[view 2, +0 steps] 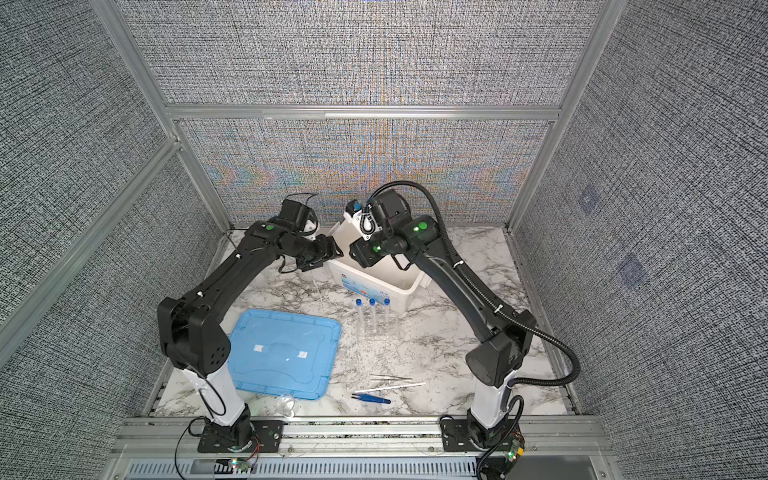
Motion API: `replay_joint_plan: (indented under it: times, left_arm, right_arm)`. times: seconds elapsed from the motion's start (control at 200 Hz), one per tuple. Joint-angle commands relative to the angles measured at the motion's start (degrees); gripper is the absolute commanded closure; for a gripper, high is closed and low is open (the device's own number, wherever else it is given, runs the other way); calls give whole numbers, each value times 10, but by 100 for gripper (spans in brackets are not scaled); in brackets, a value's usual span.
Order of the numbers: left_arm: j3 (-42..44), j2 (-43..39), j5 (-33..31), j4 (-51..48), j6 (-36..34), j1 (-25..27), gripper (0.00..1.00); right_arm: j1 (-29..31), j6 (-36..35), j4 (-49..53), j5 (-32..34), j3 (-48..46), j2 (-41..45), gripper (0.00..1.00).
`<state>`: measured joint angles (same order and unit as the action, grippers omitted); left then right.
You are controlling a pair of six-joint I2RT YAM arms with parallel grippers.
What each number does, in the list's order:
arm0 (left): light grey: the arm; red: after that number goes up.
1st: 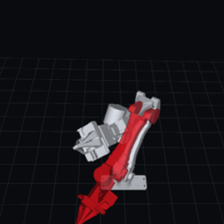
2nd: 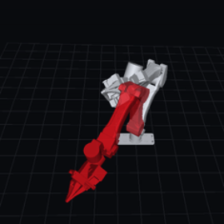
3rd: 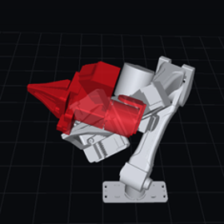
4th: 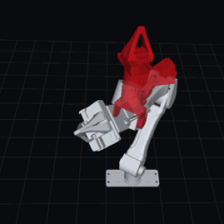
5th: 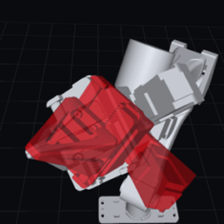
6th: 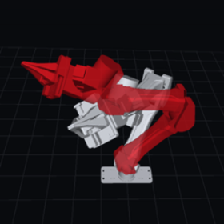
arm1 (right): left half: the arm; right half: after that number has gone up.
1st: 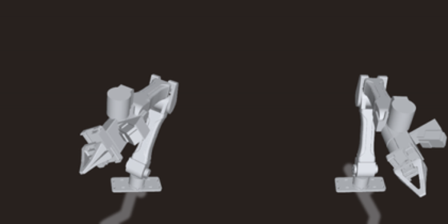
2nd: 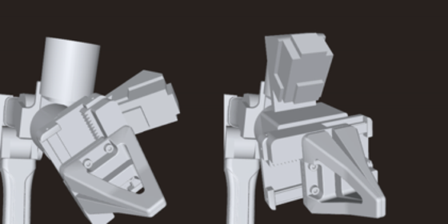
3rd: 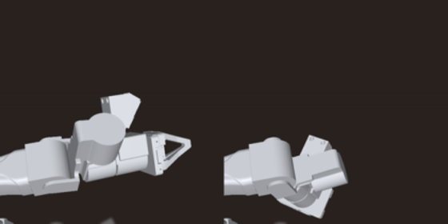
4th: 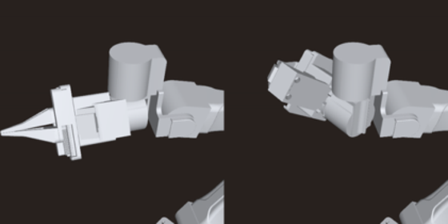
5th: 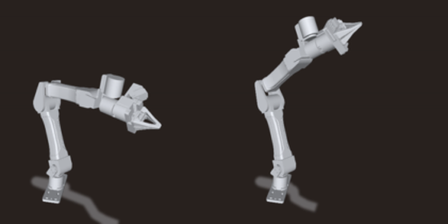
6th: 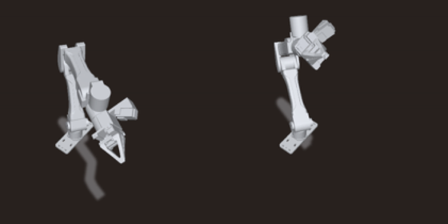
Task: Organize the chemistry lab equipment
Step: 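Reach the right gripper to the clear beaker while the left draws back, then close the right gripper on the clear beaker's rim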
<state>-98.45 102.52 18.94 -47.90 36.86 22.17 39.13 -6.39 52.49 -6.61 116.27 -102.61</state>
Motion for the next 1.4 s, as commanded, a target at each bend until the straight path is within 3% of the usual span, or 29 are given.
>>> replay_joint_plan:
  times: [0.0,0.085,0.19,0.29,0.37,0.445,0.54,0.73,0.93,1.085,1.255,1.396]
  left_arm:
    - [33,-46,-37,7,-8,-16,18]
    - [63,-88,-98,-6,4,-32,1]
    - [110,-135,-186,-25,7,-63,1]
    - [169,-183,-199,-15,12,-108,1]
    - [215,-220,-197,-9,25,-147,1]
    - [268,-263,-234,-4,46,-173,1]
    - [330,-311,-263,12,52,-207,1]
    - [412,-352,-185,30,60,-314,1]
    - [434,-350,-140,37,62,-341,1]
    - [442,-351,-120,37,60,-358,1]
    - [457,-361,-106,54,59,-370,1]
    - [457,-359,-99,58,58,-372,1]
  right_arm:
    - [39,-16,-4,47,-7,20,38]
    - [67,-23,-25,26,-28,36,38]
    - [101,-51,-64,-23,-84,55,38]
    - [148,-81,-86,-31,-117,56,39]
    - [184,-141,-124,-84,-171,52,39]
    - [221,-238,-135,-143,-216,39,40]
    - [259,-283,-155,-182,-240,10,41]
    - [284,-341,-180,-286,-233,-83,43]
    - [316,-391,-75,-290,-120,-182,43]
    - [327,-400,-8,-245,-52,-257,44]
    - [326,-413,11,-214,-35,-288,47]
    - [327,-414,12,-222,-25,-292,56]
